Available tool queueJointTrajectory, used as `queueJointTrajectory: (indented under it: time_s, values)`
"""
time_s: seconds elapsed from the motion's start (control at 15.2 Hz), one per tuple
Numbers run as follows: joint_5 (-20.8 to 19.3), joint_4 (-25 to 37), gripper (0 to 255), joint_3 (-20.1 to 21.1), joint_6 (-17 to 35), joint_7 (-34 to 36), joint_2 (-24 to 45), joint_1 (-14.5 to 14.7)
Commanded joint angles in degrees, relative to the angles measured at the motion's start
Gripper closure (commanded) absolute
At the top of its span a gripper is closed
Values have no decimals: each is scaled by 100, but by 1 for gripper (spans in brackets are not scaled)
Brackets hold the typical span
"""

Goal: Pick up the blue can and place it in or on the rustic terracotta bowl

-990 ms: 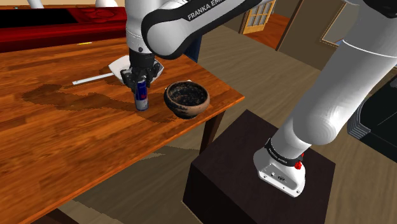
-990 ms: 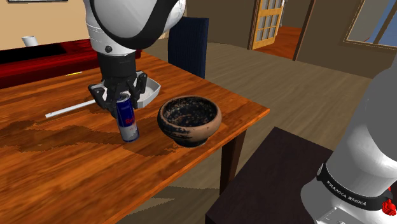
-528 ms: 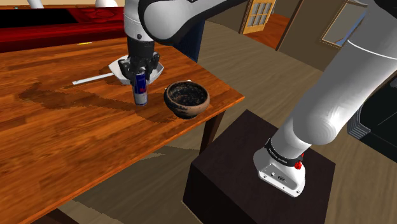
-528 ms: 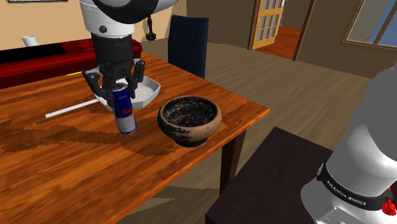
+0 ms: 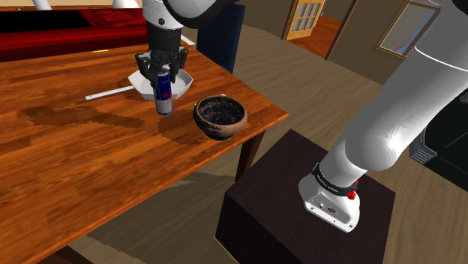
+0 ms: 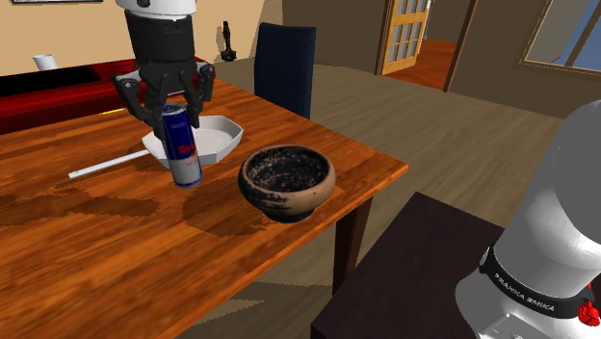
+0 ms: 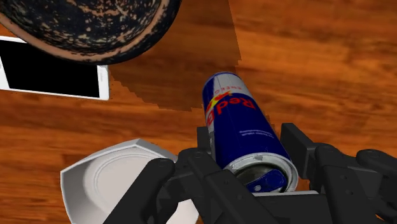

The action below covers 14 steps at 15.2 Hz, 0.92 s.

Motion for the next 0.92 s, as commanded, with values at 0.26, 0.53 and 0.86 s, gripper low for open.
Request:
queueJointTrajectory:
  time_s: [0.26,0.53,0.86]
  values:
    - [67,358,255,-13,-460,-59,-114,-7]
    - [94,616,255,-20,-762,-86,-162,-11]
    - [113,969,255,-27,-1143,-108,-193,-15]
